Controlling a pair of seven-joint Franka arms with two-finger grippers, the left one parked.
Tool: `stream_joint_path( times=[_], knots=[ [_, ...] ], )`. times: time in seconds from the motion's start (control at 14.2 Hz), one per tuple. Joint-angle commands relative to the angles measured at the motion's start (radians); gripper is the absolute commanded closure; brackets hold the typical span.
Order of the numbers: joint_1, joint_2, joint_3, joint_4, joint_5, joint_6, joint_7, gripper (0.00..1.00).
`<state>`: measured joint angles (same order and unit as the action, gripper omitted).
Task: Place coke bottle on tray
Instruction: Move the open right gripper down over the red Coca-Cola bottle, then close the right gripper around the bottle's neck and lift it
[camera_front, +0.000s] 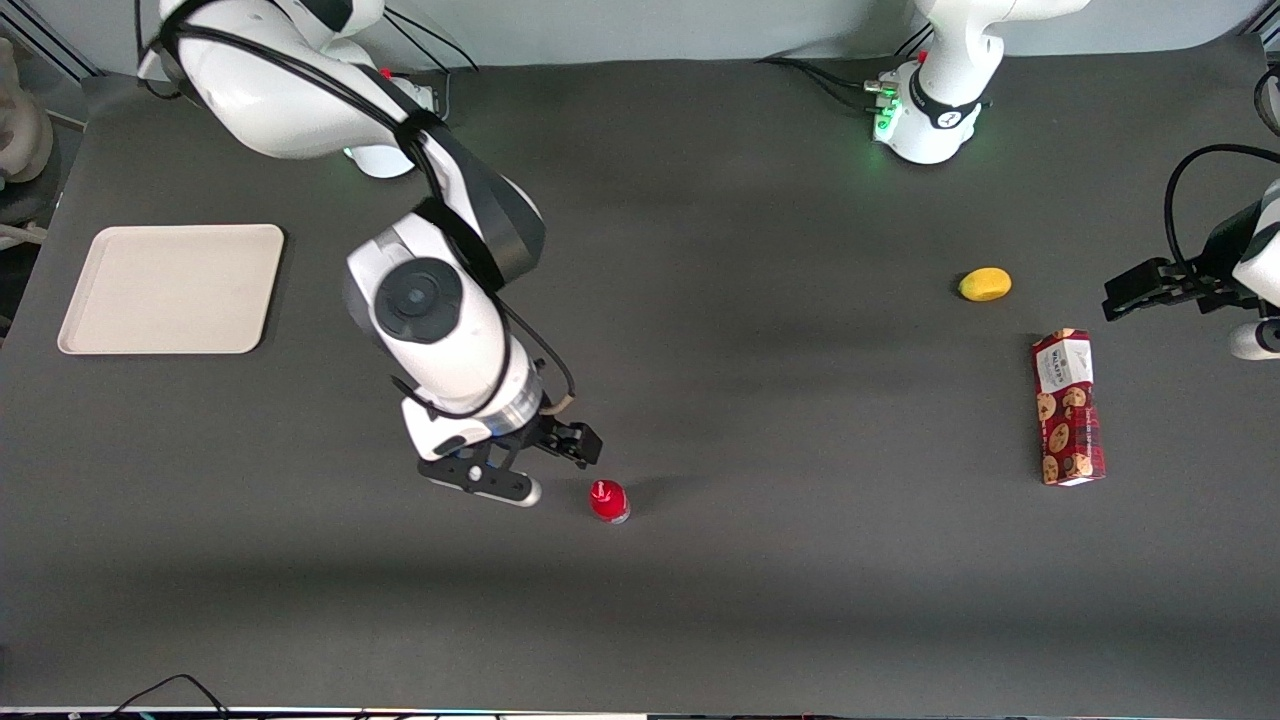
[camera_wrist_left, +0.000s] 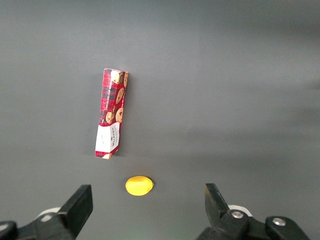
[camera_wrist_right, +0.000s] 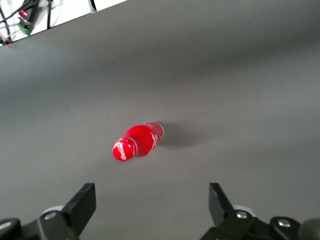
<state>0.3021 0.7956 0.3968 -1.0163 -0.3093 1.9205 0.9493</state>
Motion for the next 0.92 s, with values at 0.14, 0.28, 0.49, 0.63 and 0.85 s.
stream_joint_path(
  times=[0.14,0.28,0.49,0.63,0.85],
  knots=[
    [0.173,0.114,-0.171,0.114,-0.027,0.070,0.080,0.00],
    [0.181,0.135,-0.179,0.114,-0.028,0.107,0.086,0.00],
    [0.183,0.152,-0.219,0.114,-0.030,0.150,0.074,0.00],
    [0.181,0.165,-0.240,0.114,-0.031,0.173,0.063,0.00],
    [0.183,0.183,-0.251,0.116,-0.030,0.189,0.063,0.00]
  ],
)
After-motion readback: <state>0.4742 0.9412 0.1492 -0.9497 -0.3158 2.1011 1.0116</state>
